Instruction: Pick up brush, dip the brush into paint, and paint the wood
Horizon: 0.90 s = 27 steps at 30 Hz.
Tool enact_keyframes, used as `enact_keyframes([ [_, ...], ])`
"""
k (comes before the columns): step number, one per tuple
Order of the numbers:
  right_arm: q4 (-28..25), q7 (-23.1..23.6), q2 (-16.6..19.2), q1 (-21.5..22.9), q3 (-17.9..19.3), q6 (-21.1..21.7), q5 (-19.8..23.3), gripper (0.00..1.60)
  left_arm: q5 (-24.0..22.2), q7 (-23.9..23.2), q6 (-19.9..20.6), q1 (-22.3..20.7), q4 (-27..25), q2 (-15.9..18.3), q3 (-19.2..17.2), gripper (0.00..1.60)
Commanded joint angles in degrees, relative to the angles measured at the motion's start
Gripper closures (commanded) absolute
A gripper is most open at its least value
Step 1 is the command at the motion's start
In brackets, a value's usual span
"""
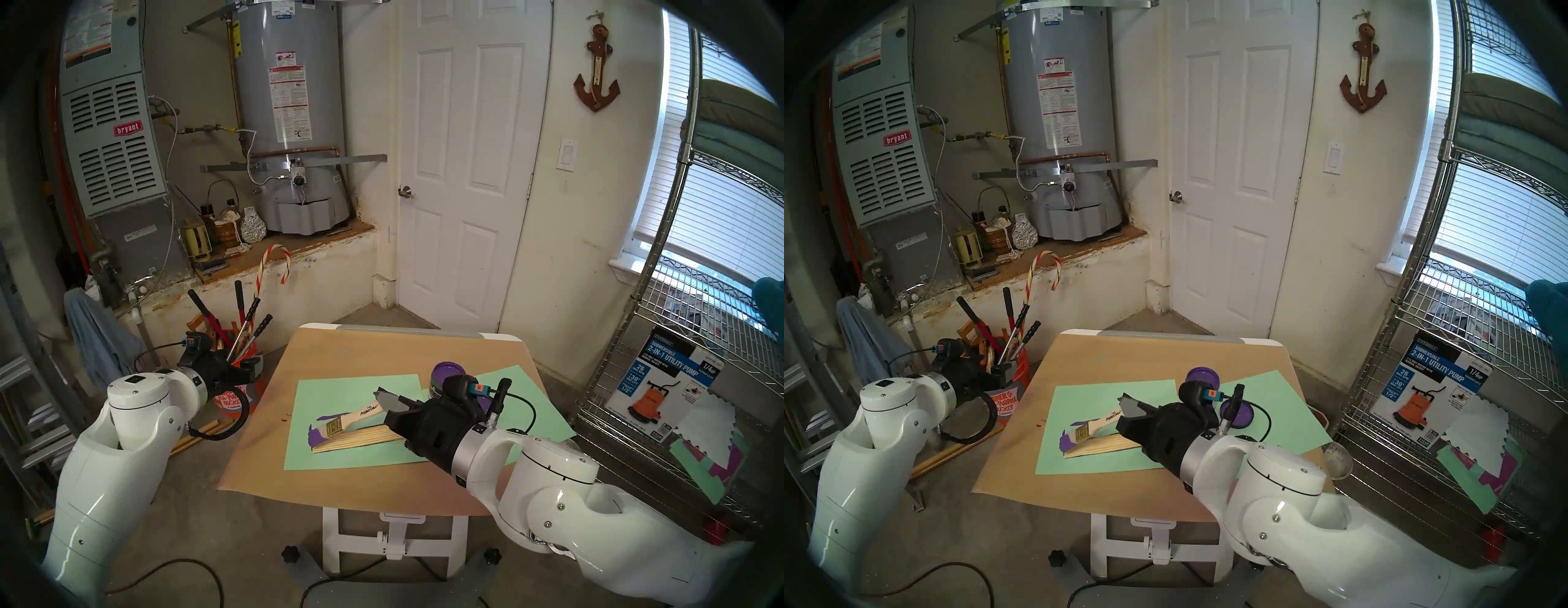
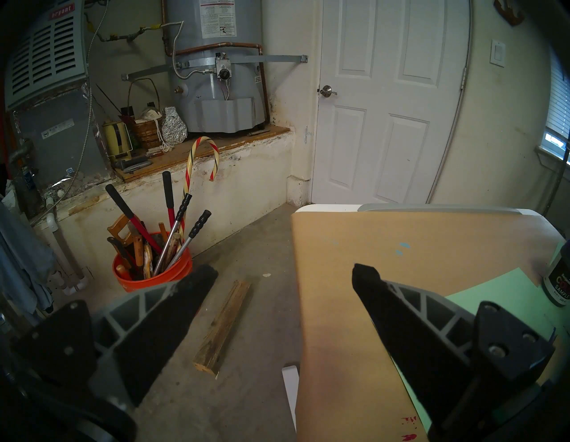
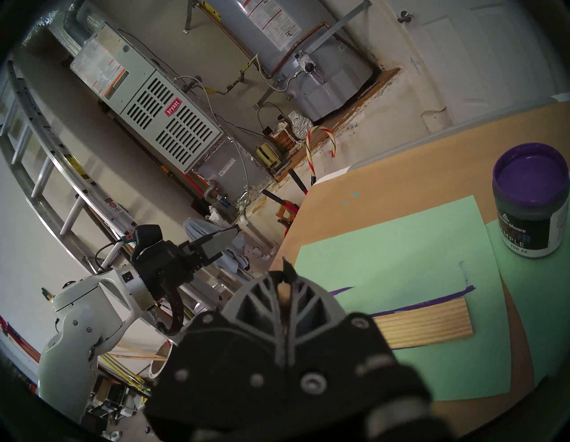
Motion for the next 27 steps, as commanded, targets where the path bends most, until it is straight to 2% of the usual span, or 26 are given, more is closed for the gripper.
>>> enact_keyframes([
  [1, 0.1, -0.2, -1.5, 0.4, -0.1, -0.8, 0.0, 1.60, -0.1, 0.1, -0.1, -0.3, -1.0, 0.1, -0.6, 0.00],
  [27, 2.7, -1.2, -3.9, 1.5, -1.6, -0.6, -0.3, 1.60, -0.1, 0.1, -0.1, -0.3, -1.0, 0.1, -0.6, 0.00],
])
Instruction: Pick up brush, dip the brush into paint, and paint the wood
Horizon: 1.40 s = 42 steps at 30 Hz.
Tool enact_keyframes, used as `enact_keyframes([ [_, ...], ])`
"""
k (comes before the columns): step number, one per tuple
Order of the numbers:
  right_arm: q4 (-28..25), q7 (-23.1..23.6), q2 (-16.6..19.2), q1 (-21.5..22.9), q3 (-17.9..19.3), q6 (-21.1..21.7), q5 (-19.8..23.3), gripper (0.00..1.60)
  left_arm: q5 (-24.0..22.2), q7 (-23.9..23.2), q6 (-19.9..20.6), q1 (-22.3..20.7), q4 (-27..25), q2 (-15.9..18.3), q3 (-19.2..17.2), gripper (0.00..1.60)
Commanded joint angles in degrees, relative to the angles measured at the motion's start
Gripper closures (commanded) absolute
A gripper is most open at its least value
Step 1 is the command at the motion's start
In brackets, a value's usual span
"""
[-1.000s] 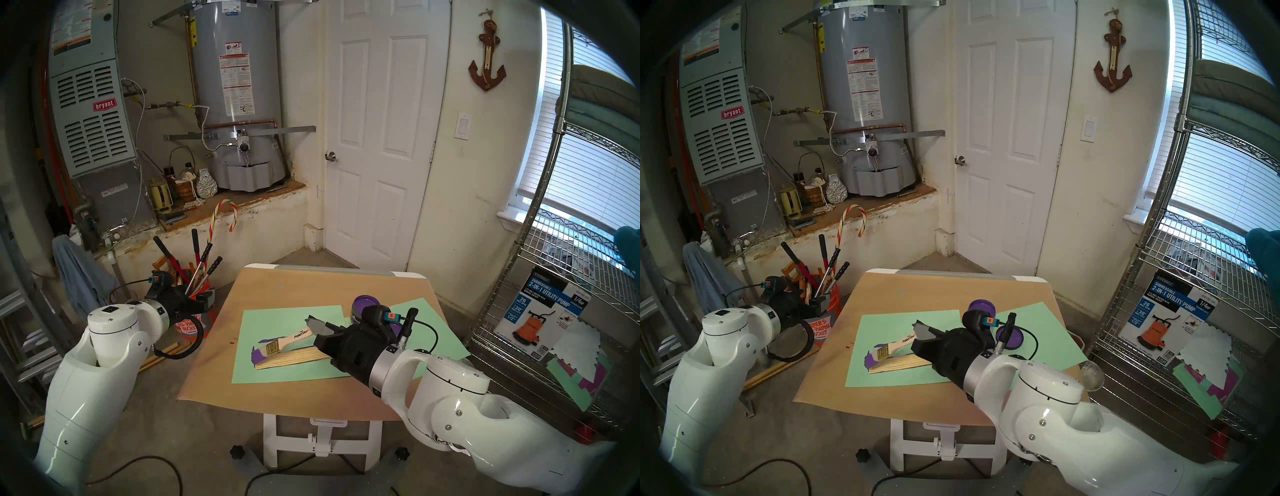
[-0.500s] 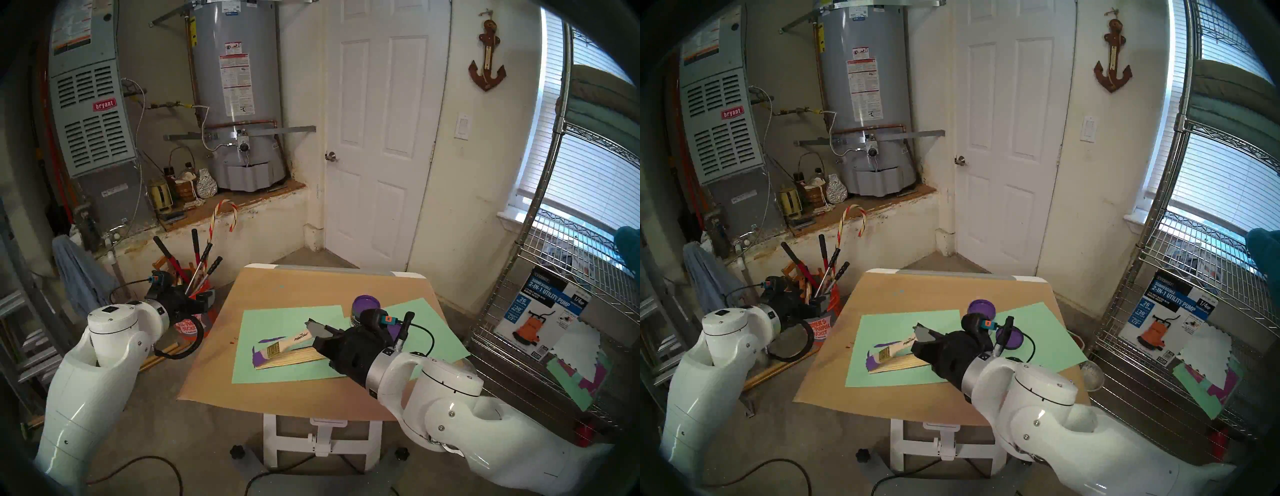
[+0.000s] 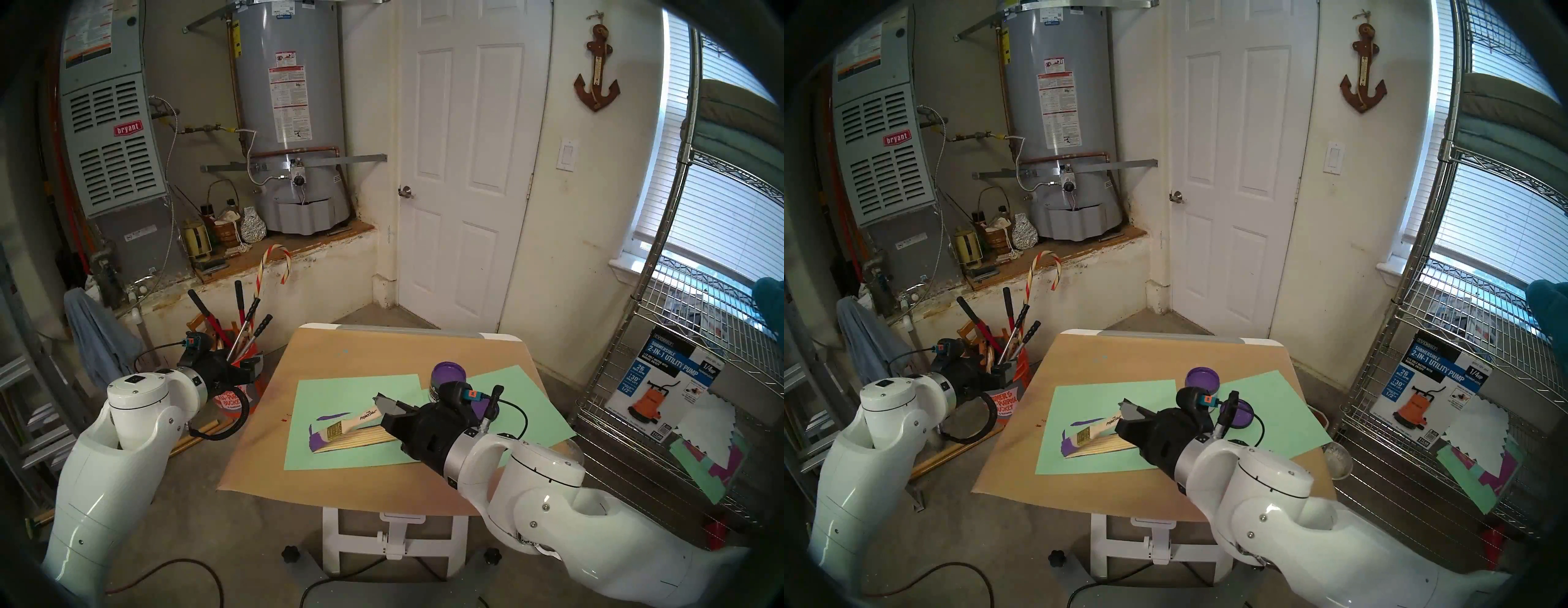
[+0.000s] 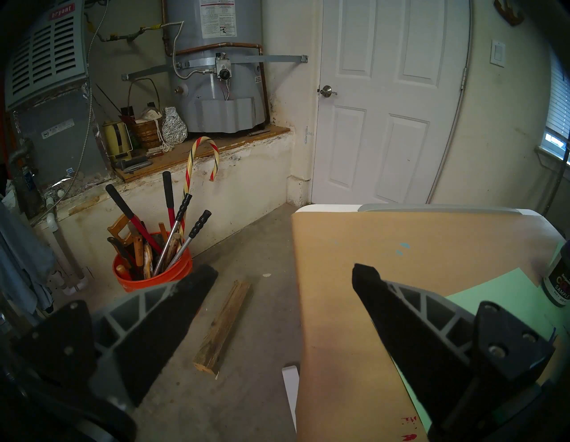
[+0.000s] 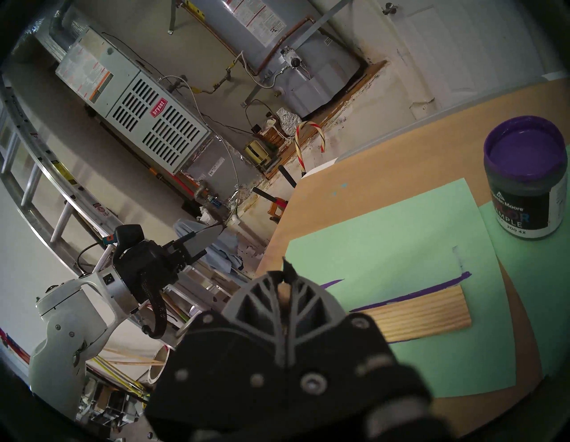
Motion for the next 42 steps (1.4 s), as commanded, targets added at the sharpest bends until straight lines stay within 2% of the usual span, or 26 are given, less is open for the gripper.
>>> enact_keyframes([
  [1, -0.1, -0.2, -1.6, 1.2, -0.5, 0.1, -0.3, 1.60, -0.1, 0.1, -0.1, -0.3, -1.0, 0.1, -0.6, 0.00],
  [17, 0.4, -0.8, -0.4, 1.3, 0.1, 0.1, -0.1, 1.60, -0.1, 0.1, -0.1, -0.3, -1.0, 0.1, -0.6, 0.00],
  [20, 0.1, -2.1, 0.3, 1.7, 0.2, 1.7, -0.1, 1.60, -0.1, 0.1, -0.1, -0.3, -1.0, 0.1, -0.6, 0.00],
  [23, 0.6, -1.9, 0.1, 1.1, 0.6, 1.4, 1.0, 1.60, -0.1, 0.1, -0.1, -0.3, -1.0, 0.1, -0.6, 0.00],
  [42, 0.5, -1.6, 1.4, 0.6, 0.8, 1.0, 0.1, 1.60, -0.1, 0.1, -0.1, -0.3, -1.0, 0.1, -0.6, 0.00],
])
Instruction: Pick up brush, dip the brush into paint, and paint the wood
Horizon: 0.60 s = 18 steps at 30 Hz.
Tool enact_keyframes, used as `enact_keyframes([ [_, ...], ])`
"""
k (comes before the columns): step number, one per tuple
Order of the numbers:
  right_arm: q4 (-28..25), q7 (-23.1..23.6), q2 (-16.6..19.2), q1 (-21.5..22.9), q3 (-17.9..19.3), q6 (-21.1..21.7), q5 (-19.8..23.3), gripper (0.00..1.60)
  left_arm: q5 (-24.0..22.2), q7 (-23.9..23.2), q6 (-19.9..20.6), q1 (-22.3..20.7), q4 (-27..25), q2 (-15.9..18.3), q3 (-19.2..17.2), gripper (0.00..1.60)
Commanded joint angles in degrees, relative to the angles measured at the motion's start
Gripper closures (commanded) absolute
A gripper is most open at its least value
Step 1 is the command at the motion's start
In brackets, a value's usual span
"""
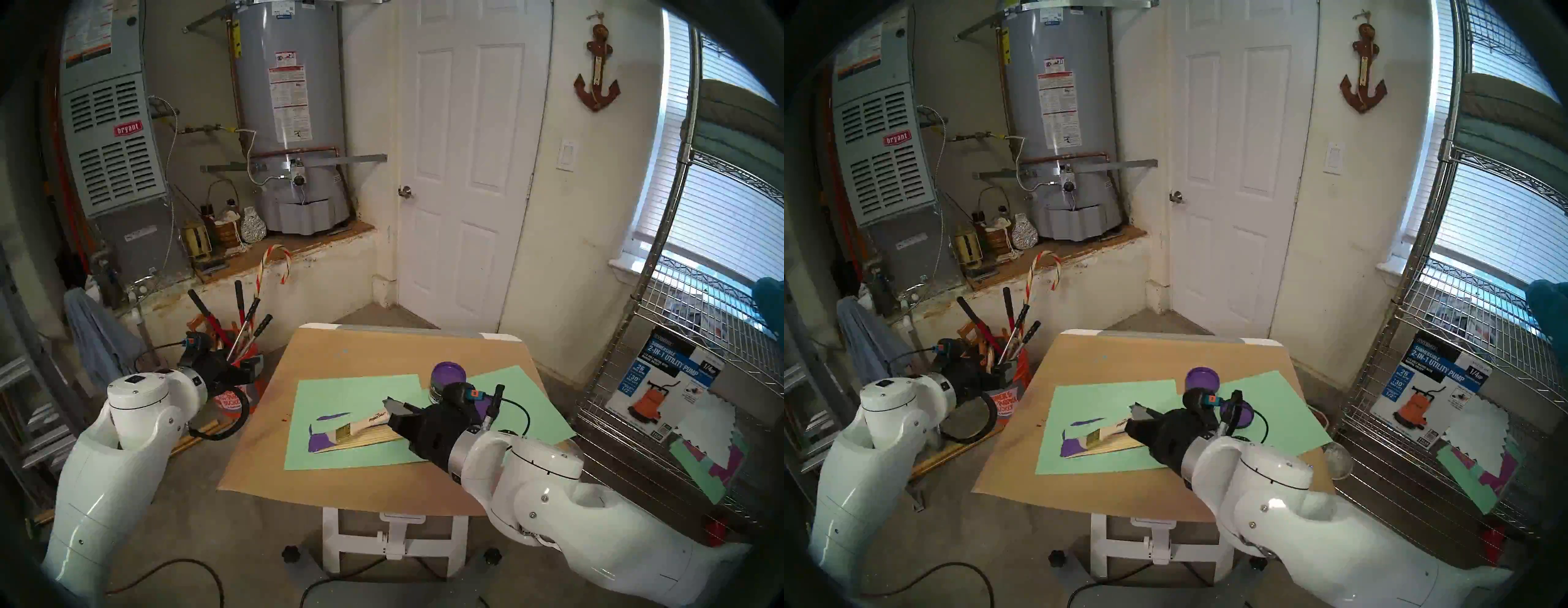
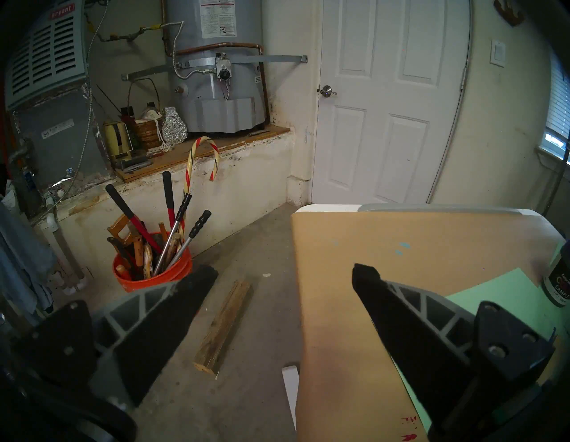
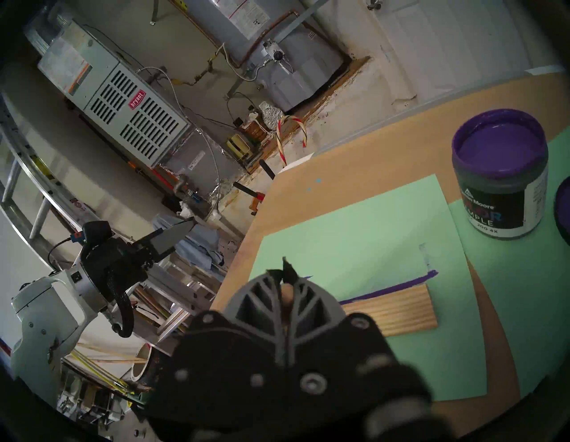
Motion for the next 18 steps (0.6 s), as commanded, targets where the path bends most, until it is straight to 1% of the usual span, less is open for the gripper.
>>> enact_keyframes([
  [1, -1.1, 0.2, 0.5, -0.3, 0.3, -0.4, -0.4, 1.60, -0.1, 0.1, -0.1, -0.3, -1.0, 0.1, -0.6, 0.00],
  [11, -0.9, 0.9, 1.4, -0.7, 0.6, -0.5, -0.4, 1.60, -0.1, 0.1, -0.1, -0.3, -1.0, 0.1, -0.6, 0.00],
  [18, -1.5, 1.2, 2.6, -1.4, 1.3, -0.9, -0.5, 1.60, -0.1, 0.1, -0.1, -0.3, -1.0, 0.1, -0.6, 0.00],
])
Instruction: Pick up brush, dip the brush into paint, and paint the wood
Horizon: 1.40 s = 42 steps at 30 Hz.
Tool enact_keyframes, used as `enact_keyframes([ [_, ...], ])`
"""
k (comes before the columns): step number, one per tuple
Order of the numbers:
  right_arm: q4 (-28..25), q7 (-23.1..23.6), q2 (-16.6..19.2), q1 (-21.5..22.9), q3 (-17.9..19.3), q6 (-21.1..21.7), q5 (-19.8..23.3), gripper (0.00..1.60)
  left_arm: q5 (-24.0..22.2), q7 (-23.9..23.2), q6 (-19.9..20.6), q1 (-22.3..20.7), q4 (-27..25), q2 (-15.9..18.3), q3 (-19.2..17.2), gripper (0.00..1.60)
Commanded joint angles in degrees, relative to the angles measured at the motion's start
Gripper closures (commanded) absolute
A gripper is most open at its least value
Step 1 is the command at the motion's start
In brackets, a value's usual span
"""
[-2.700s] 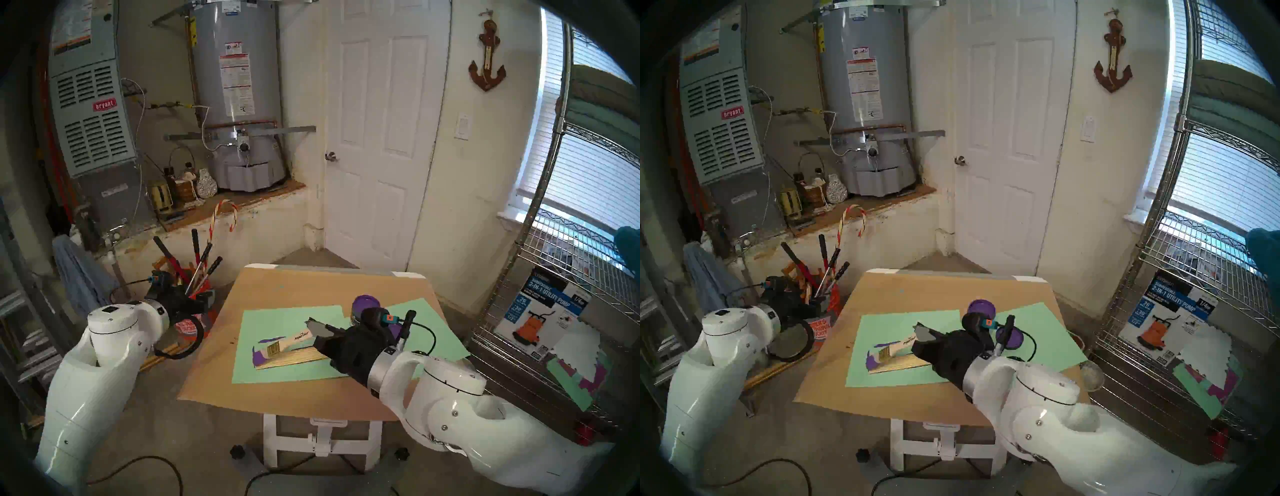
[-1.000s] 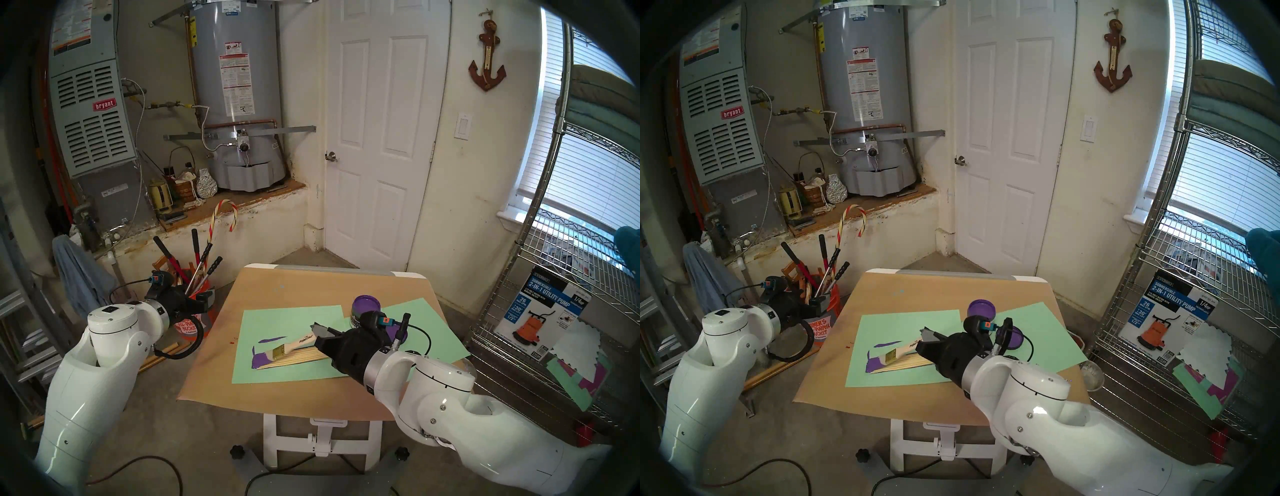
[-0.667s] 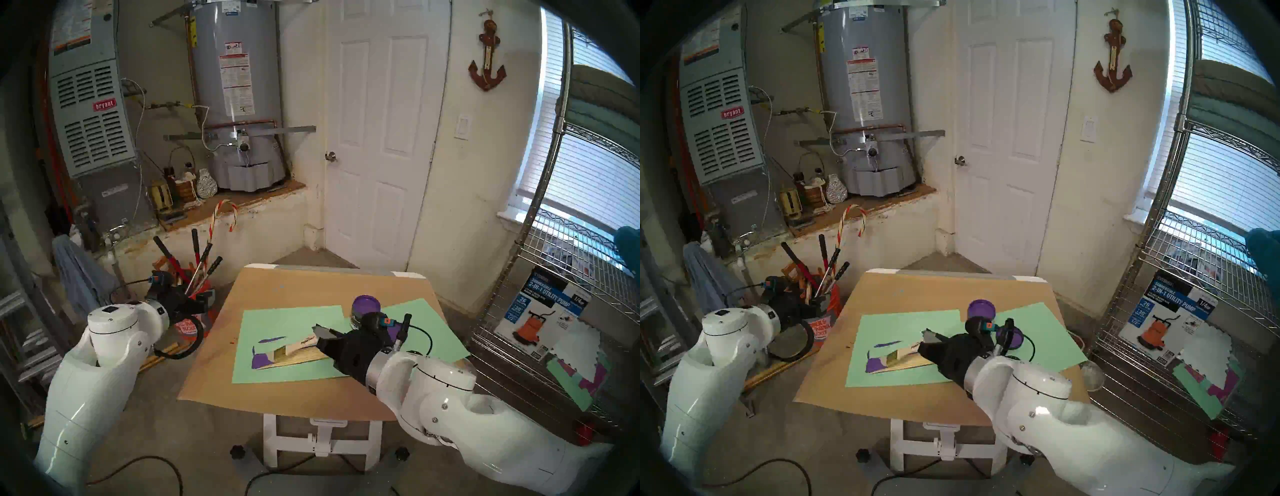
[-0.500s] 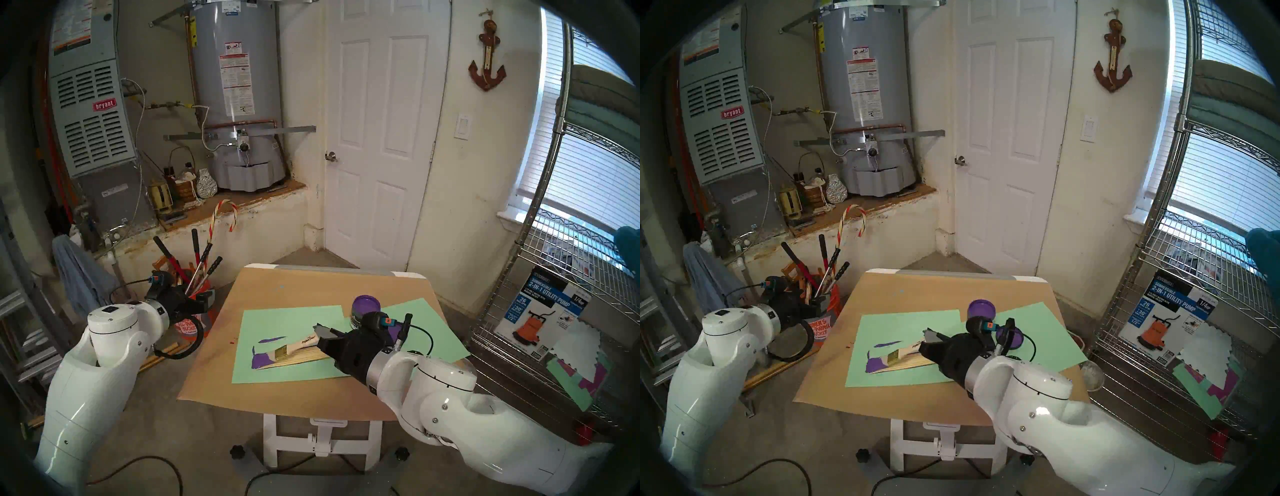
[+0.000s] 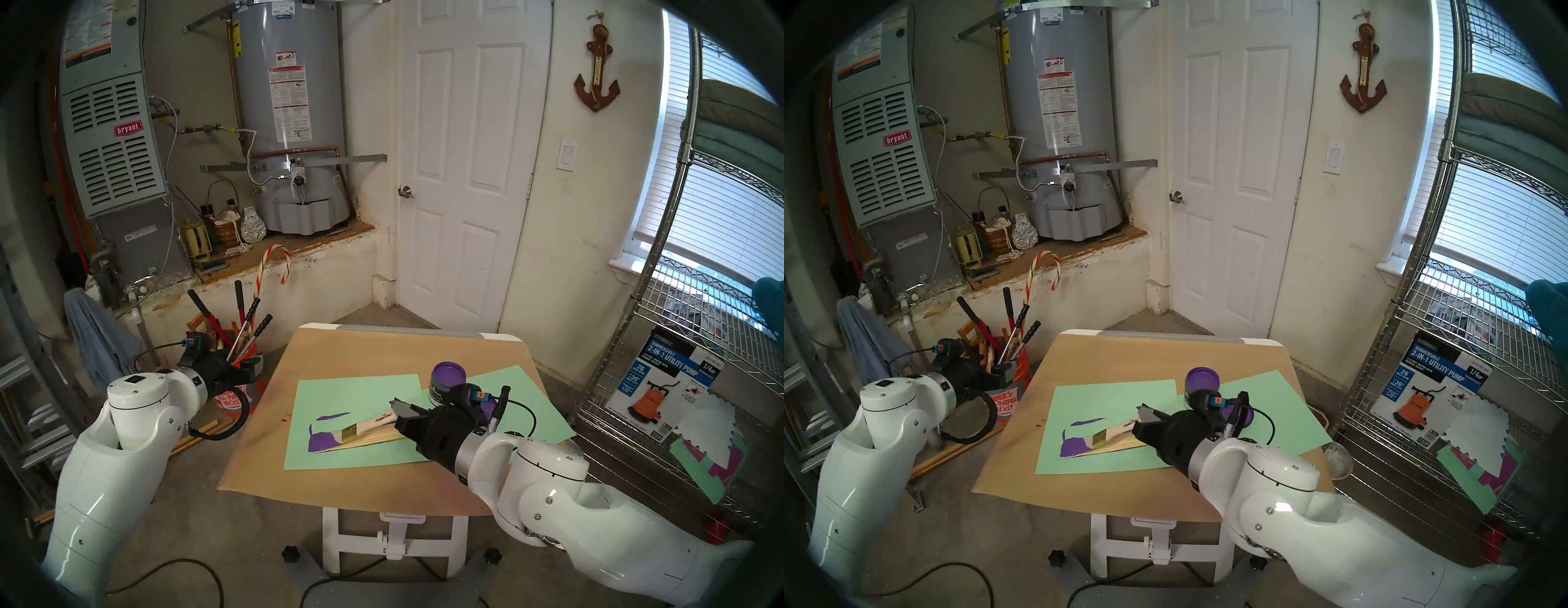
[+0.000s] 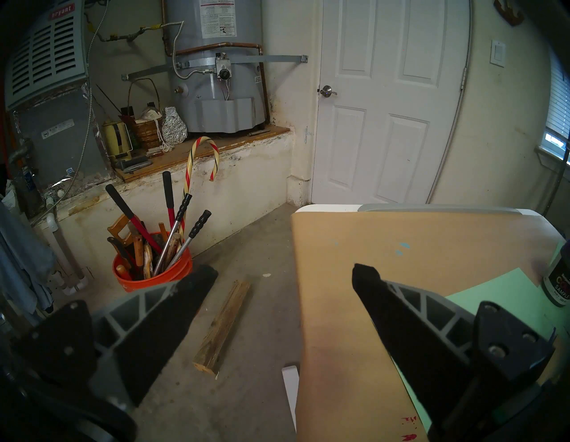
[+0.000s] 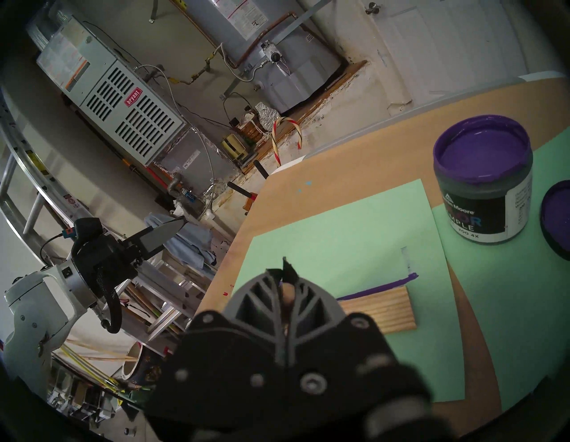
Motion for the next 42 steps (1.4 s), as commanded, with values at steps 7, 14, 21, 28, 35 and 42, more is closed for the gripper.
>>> enact_keyframes([
  [7, -1.4, 0.7, 1.7, -1.2, 1.3, -0.9, -0.3, 1.60, -0.1, 0.1, -0.1, -0.3, -1.0, 0.1, -0.6, 0.00],
  [14, -1.7, 0.5, 2.5, -1.7, 1.7, -1.2, -1.0, 1.60, -0.1, 0.1, -0.1, -0.3, -1.0, 0.1, -0.6, 0.00],
  [21, -1.8, 0.4, 3.3, -2.2, 2.5, -1.3, -1.2, 1.60, -0.1, 0.1, -0.1, -0.3, -1.0, 0.1, -0.6, 0.00],
  [28, -1.7, 0.4, 3.7, -2.3, 2.8, -1.4, -1.9, 1.60, -0.1, 0.1, -0.1, -0.3, -1.0, 0.1, -0.6, 0.00],
  [35, -1.4, 0.4, 3.9, -2.4, 3.3, -1.6, -2.1, 1.60, -0.1, 0.1, -0.1, -0.3, -1.0, 0.1, -0.6, 0.00],
  [42, -1.5, 0.7, 4.4, -2.4, 3.5, -1.6, -2.4, 1.60, -0.1, 0.1, -0.1, -0.3, -1.0, 0.1, -0.6, 0.00],
])
